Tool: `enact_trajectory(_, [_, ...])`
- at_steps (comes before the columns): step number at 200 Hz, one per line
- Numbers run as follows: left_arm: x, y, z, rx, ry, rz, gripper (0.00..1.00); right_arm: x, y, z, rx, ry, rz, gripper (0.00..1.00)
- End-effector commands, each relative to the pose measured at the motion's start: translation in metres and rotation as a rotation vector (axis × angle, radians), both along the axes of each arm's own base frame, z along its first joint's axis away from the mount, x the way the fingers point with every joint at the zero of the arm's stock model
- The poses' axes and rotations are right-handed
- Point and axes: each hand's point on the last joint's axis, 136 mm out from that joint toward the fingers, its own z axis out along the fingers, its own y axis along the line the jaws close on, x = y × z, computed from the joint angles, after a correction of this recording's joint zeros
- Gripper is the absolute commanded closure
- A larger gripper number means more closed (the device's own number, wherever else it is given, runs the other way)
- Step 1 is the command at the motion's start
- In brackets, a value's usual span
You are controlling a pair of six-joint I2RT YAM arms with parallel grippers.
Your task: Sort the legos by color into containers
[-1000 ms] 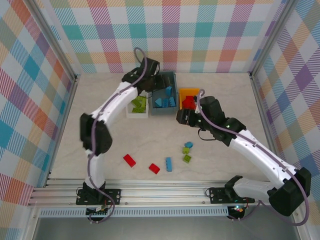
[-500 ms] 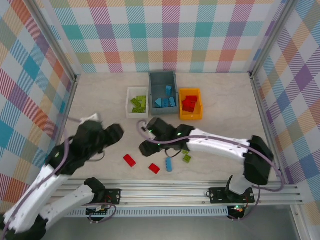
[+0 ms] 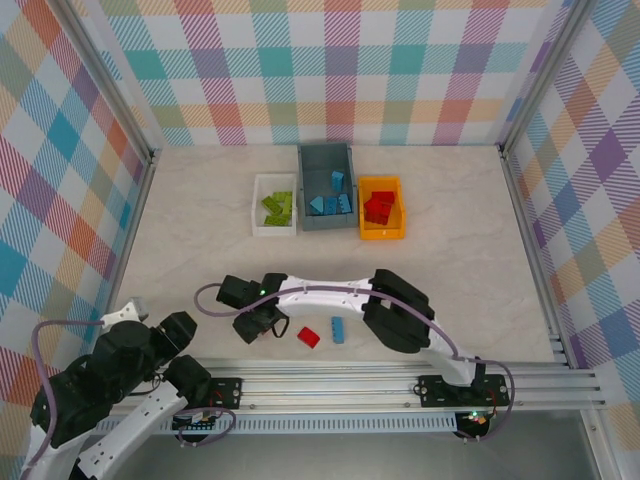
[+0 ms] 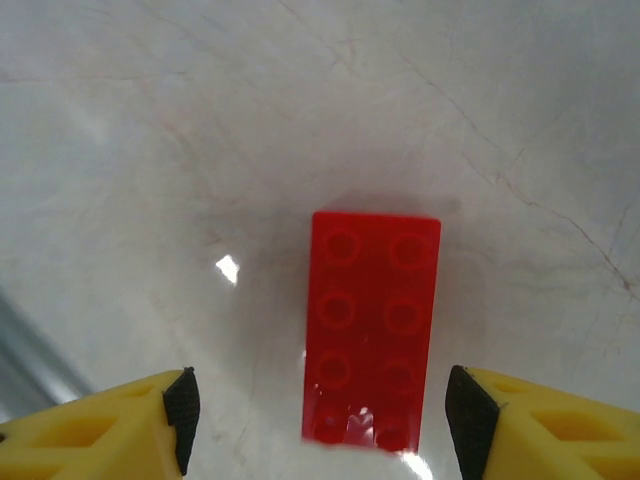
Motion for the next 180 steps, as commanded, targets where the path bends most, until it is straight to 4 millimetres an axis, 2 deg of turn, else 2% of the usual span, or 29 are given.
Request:
enact_trajectory(1, [0.000, 0.002, -0.004, 0.012, 0.017, 0.013, 0.39, 0.009, -0.010, -0.005, -0.081, -0.024, -0.051, 0.40])
enact_trajectory(32, [0.002, 0.000, 0.001, 0.015, 0.002, -0.002, 0.39, 0.015, -0.012, -0.014, -0.113, -0.047, -0.070, 0.55])
enact_trajectory(55, [0.005, -0.008, 0.002, 0.001, -0.002, -0.031, 0.39, 0.019, -0.013, -0.012, -0.108, -0.068, -0.082, 0.66])
enact_trajectory(73, [0.010, -0.023, 0.000, -0.026, 0.002, -0.081, 0.38, 0.024, -0.016, 0.004, -0.077, -0.096, -0.102, 0.73])
enact_trajectory(92, [0.017, -0.051, -0.002, -0.080, 0.019, -0.172, 0.38, 0.040, -0.032, 0.048, -0.011, -0.149, -0.156, 0.75])
enact_trajectory(113, [0.030, -0.081, -0.001, -0.124, 0.036, -0.255, 0.38, 0.067, -0.073, 0.097, 0.058, -0.185, -0.249, 0.74])
enact_trajectory(136, [0.052, -0.115, 0.006, -0.144, 0.051, -0.338, 0.38, 0.104, -0.139, 0.132, 0.099, -0.193, -0.385, 0.74])
enact_trajectory(166, [0.092, -0.163, 0.018, -0.184, 0.031, -0.414, 0.38, 0.159, -0.227, 0.147, 0.117, -0.201, -0.578, 0.72])
enact_trajectory(180, [0.111, -0.184, 0.022, -0.183, 0.006, -0.435, 0.39, 0.184, -0.256, 0.147, 0.114, -0.198, -0.656, 0.72])
